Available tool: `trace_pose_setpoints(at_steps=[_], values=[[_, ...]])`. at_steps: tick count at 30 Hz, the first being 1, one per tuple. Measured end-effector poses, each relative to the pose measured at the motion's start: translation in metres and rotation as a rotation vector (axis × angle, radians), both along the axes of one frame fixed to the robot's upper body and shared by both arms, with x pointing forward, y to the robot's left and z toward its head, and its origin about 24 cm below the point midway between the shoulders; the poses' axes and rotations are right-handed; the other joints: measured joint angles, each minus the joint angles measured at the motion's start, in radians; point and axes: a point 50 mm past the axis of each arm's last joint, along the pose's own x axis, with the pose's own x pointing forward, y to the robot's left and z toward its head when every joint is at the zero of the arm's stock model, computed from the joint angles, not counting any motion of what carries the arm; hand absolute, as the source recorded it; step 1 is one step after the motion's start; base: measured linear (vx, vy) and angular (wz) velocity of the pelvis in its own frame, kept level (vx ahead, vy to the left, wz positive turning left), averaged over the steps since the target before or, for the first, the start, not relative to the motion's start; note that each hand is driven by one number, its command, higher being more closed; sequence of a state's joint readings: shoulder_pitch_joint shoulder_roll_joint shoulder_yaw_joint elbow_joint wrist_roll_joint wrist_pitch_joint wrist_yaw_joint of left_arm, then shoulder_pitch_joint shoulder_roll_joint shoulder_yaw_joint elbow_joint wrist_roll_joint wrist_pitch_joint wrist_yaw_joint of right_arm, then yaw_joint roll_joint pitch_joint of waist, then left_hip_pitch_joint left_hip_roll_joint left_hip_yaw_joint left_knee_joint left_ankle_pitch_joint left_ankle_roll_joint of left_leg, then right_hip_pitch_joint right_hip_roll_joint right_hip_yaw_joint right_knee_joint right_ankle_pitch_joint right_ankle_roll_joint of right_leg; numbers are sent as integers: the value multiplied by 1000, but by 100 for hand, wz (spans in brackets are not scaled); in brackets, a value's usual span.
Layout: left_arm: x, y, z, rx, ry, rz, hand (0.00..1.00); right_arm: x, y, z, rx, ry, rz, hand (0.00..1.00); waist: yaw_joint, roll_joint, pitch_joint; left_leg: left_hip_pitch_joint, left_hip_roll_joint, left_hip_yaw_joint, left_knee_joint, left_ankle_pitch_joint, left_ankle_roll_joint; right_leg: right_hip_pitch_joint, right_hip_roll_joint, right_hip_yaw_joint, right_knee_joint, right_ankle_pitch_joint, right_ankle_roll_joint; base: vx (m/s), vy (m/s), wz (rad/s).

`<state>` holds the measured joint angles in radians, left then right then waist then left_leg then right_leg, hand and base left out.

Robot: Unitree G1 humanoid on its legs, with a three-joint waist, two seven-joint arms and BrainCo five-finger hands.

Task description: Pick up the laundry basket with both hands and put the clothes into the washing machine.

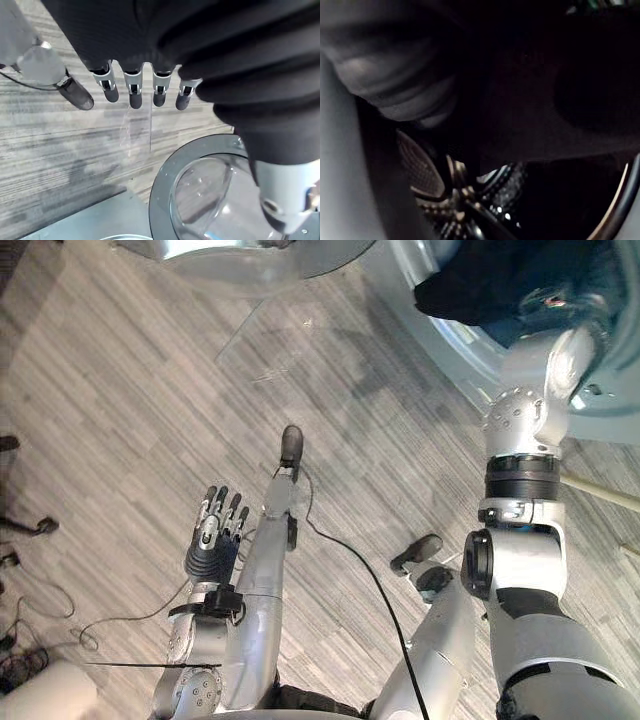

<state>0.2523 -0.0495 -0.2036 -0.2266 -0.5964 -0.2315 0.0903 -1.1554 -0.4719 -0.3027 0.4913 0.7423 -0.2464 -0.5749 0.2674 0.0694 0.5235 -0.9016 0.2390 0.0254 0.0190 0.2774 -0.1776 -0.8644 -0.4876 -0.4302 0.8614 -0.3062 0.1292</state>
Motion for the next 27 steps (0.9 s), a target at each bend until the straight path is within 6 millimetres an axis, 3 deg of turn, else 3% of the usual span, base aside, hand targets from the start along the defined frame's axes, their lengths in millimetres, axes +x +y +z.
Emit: trace_pose_setpoints(at_steps=[2,3,5,6,7,8,14,18,20,24,25,26,27], values=[[4,-3,3,-7,-3,0,0,-9,-8,10,93,-30,-26,100,-3,2,-2,-18,-21,35,17,-12,13,-13,-25,1,-11,7,11,-24,-2,25],[4,-4,4,-14,-7,2,0,-14,-13,12,148,-42,-46,100,-3,5,-3,-17,-23,47,7,22,25,-15,-27,6,-12,13,24,-13,9,20],[7,-4,7,-32,-19,0,0,-25,-25,15,233,-76,-88,100,-8,5,-3,-14,-46,56,-26,32,24,-10,-41,2,-45,32,42,3,38,13],[7,-4,8,-41,-21,6,0,-28,-25,18,259,-99,-95,0,-5,6,-3,-14,-46,61,-31,72,34,-7,-38,2,-64,46,48,19,49,-24],[7,-2,8,-52,-13,21,0,-28,-23,19,275,-112,-87,0,-11,6,-3,-14,-48,65,-27,144,65,-5,-38,14,-77,55,61,28,63,-18],[10,-2,12,-55,-32,20,0,-29,-21,20,275,-126,-93,0,-27,7,-4,-18,-62,69,-29,147,68,0,-41,21,-102,66,73,35,62,-11],[15,-5,19,-58,-64,2,0,-21,-9,18,279,-192,15,0,-39,10,-6,4,-62,70,-27,152,74,26,-36,20,-144,89,83,43,6,-6],[14,-11,17,-53,-61,-34,0,-6,11,-10,269,-159,81,0,-62,14,-9,33,-62,61,-27,137,59,55,-33,18,-143,87,82,6,-17,-2],[15,-11,15,-46,-59,-41,0,-9,17,-39,263,-152,89,0,-63,16,-12,47,-60,60,-27,116,60,73,-31,17,-151,88,83,16,-7,0],[14,-8,8,-15,-39,-55,0,-22,39,-127,244,-19,110,0,-72,13,-47,48,-49,62,-22,102,56,95,-13,4,-181,91,84,47,-32,-5],[12,-5,5,3,-32,-60,0,-30,52,-166,219,81,125,0,-86,4,-56,46,-45,62,-11,96,58,101,-3,3,-195,93,83,47,-47,-9],[12,-5,5,5,-31,-60,0,-32,53,-170,217,94,126,0,-88,4,-56,46,-45,62,-9,95,57,102,-2,2,-196,94,83,53,-61,-15],[12,-3,3,23,-23,-62,0,-46,64,-206,195,187,147,0,-106,4,-56,46,-41,62,2,89,52,109,5,2,-207,95,83,32,-42,-10]])
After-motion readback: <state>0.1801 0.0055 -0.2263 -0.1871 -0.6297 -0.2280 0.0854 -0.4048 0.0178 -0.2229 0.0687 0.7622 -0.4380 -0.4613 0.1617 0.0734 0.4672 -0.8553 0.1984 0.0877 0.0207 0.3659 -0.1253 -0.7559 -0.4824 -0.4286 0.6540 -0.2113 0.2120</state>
